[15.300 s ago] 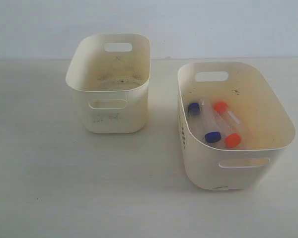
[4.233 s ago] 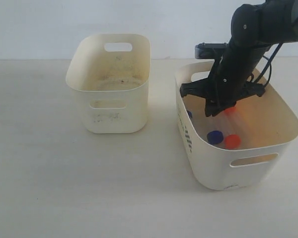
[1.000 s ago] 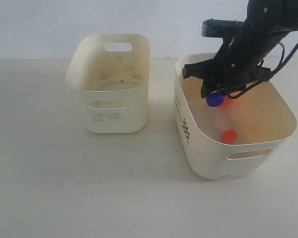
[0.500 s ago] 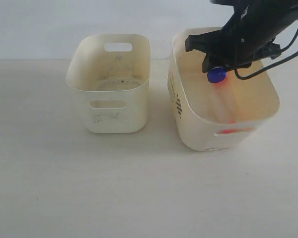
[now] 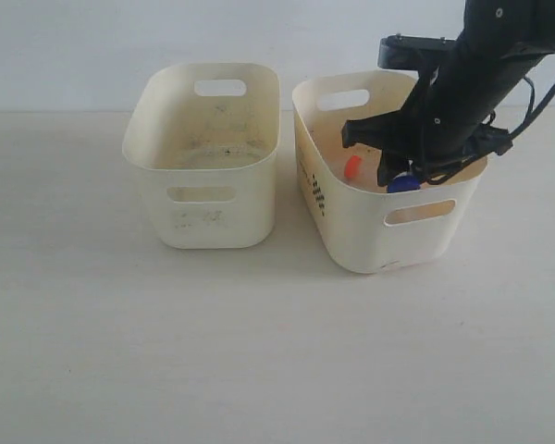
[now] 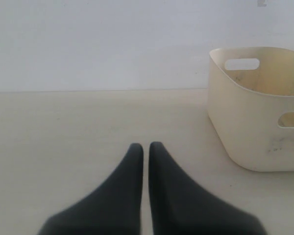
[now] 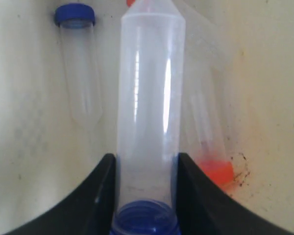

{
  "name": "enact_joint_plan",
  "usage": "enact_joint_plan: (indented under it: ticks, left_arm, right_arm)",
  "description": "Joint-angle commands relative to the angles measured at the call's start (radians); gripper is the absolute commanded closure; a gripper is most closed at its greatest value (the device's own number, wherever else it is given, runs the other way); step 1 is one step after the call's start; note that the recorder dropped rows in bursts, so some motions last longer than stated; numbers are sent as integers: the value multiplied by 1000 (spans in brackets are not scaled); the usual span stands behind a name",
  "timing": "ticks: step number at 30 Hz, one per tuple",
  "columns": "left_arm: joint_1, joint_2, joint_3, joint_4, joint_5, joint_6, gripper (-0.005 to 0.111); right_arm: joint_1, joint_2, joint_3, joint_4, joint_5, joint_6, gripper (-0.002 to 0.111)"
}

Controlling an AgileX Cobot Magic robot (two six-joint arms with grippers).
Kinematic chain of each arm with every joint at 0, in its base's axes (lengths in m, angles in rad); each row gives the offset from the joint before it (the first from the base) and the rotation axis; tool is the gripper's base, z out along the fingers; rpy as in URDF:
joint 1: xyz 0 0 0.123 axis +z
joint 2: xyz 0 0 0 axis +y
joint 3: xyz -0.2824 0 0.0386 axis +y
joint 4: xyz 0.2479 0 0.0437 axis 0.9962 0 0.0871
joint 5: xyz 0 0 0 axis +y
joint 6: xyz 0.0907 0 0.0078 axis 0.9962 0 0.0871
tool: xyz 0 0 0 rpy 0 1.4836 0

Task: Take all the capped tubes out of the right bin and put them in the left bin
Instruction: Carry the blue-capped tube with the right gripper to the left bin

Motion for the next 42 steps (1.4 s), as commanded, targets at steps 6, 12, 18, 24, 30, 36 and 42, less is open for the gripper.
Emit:
enact_joint_plan:
  ticks: [6, 12, 18, 24, 30, 36, 42]
  left_arm:
    - [0, 0, -4, -6, -4, -10, 102]
    - [0, 0, -4, -6, -4, -10, 102]
    - [0, 0, -4, -6, -4, -10, 102]
    - [0, 0, -4, -6, -4, -10, 102]
    - [0, 0, -4, -6, -4, -10, 102]
    - [0, 0, -4, -6, -4, -10, 102]
    - [0, 0, -4, -6, -4, -10, 102]
  right_arm:
    - [-3, -35, 14, -62, 159, -16, 108]
    - [-3, -112, 197, -62, 56, -27, 108]
    - [-3, -118, 211, -60, -72, 6, 108]
    - [-3, -118, 211, -60, -122, 32, 108]
    - [-3, -119, 174, -60, -172, 52, 108]
    - [-3, -119, 85, -73, -201, 28, 108]
    - [6, -119, -26, -37, -235, 23, 108]
